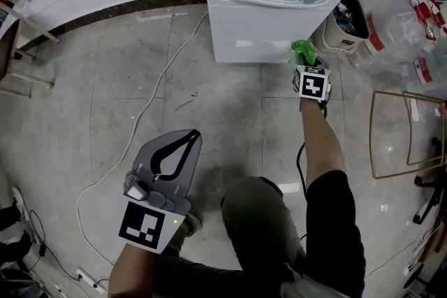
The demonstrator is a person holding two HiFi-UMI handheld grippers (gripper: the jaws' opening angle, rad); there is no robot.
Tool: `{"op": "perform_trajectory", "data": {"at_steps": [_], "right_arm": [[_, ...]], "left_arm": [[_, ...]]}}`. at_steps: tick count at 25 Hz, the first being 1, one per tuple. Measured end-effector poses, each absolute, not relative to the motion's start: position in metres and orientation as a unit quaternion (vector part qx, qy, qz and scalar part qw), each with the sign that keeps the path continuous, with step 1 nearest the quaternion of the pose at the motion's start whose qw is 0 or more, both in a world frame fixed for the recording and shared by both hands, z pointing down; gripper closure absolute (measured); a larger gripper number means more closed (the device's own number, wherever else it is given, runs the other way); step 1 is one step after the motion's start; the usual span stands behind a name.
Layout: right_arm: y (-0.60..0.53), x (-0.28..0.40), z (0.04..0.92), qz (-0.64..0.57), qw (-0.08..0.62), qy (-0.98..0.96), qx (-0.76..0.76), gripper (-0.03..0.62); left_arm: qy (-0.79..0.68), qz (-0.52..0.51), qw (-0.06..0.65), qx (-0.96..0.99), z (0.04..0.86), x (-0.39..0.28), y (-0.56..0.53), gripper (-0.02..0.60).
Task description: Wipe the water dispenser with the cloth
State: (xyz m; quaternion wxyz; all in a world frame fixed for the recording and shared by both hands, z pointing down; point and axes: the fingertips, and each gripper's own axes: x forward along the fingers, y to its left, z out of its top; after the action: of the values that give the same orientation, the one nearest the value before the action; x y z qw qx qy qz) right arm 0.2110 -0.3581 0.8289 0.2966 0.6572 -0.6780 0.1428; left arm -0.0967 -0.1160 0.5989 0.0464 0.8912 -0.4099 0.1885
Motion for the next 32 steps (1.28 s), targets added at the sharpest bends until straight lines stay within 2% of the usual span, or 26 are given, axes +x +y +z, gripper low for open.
{"op": "perform_trajectory", "data": {"at_steps": [4, 7, 13, 18, 23, 27, 32], "right_arm": [[-0.344, 0.248, 0.832, 0.157, 0.307, -0.648, 0.679, 0.5], [-0.336, 0.239, 0.838, 0.167, 0.286, -0.656, 0.678, 0.5], [-0.321, 0.124, 0.863, 0.163, 0.259, -0.741, 0.597, 0.5], [-0.32, 0.014, 0.884, 0.16, 0.266, -0.797, 0.517, 0.5], [-0.338, -0.049, 0.903, 0.153, 0.292, -0.814, 0.478, 0.5], [-0.359, -0.06, 0.91, 0.137, 0.32, -0.809, 0.474, 0.5], [-0.368, -0.03, 0.92, 0.147, 0.333, -0.791, 0.492, 0.5]], "left_arm": [[-0.409, 0.185, 0.048, 0.892, 0.597, -0.091, -0.115, 0.578], [-0.414, 0.185, 0.048, 0.89, 0.596, -0.092, -0.114, 0.578], [-0.427, 0.177, 0.04, 0.886, 0.59, -0.1, -0.112, 0.578], [-0.444, 0.187, 0.039, 0.875, 0.592, -0.122, -0.105, 0.578], [-0.469, 0.199, 0.048, 0.859, 0.602, -0.151, -0.093, 0.578], [-0.485, 0.223, 0.079, 0.842, 0.623, -0.177, -0.082, 0.578], [-0.493, 0.234, 0.096, 0.832, 0.636, -0.189, -0.078, 0.578]]}}
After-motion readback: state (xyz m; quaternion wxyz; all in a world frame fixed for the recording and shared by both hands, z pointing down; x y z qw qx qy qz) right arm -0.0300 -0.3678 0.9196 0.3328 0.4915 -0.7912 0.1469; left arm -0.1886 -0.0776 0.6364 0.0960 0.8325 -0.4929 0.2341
